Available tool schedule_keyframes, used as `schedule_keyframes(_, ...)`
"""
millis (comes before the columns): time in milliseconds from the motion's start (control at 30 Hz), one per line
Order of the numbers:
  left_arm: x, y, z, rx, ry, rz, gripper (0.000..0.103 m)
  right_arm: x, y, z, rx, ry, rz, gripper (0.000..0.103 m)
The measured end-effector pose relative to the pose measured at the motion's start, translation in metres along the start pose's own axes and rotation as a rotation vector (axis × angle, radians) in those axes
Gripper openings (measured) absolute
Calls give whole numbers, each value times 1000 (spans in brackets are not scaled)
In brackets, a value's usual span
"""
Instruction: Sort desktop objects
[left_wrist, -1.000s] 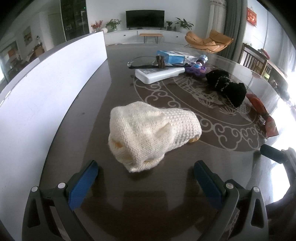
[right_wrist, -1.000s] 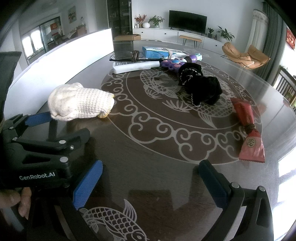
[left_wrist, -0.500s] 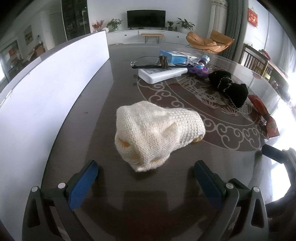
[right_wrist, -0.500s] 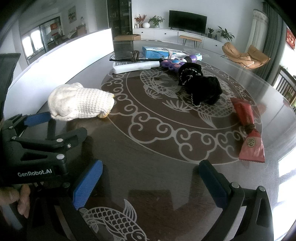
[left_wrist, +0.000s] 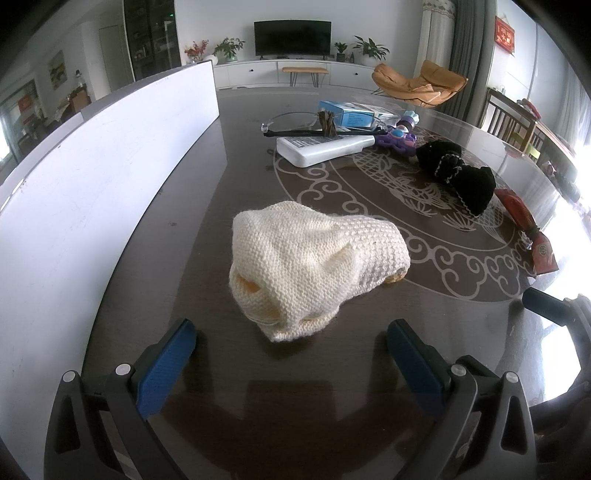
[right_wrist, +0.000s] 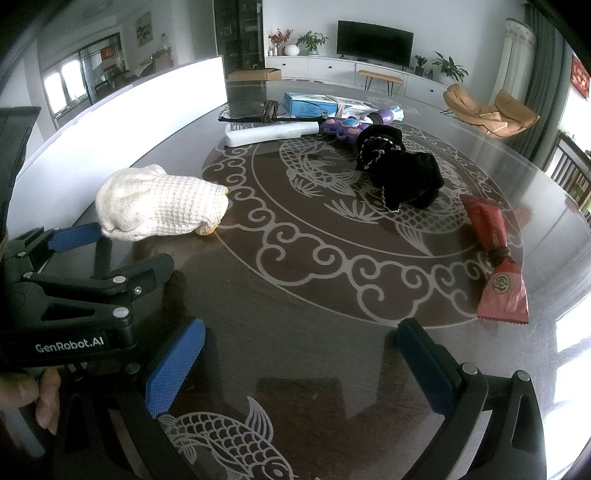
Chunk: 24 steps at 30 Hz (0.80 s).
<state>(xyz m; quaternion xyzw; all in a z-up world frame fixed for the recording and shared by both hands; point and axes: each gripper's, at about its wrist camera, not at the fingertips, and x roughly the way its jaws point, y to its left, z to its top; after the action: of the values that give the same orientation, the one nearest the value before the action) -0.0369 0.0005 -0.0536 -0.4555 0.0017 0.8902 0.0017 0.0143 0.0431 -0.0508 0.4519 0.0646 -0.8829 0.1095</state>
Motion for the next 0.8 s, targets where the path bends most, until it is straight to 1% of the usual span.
schedule_keyframes(300,-1,1,0,4,0,-5,103,-1,0,0,-2,-5,-2,103)
schedule_keyframes(367,-1,1,0,6,1,-7,103,-17,-3,-6,12,-63,-1,103)
schedule_keyframes(433,-1,2,0,6,0,-8,103,-41,-9,-10,41,-154,7,103)
schedule_keyframes(500,-1,1,1,5,0,-6,103,-63,-19,-13,59,-236,-47,103)
schedule_keyframes(533,-1,1,0,5,0,-5,103,-69,-27,-12,66,-254,-77,103)
schedule_keyframes(567,0,1,1,5,-1,-5,103,-70,-37,-8,74,-247,-99,103)
schedule_keyframes(667,0,1,1,5,-1,-5,103,-58,-74,6,112,-187,-163,103)
schedule_keyframes(700,0,1,1,5,-1,-5,103,-50,-88,13,118,-169,-163,103)
schedule_keyframes(767,0,1,1,5,-1,-5,103,-38,-105,22,112,-137,-196,103)
schedule_keyframes(800,0,1,1,6,-1,-5,103,-29,-114,27,116,-113,-199,103)
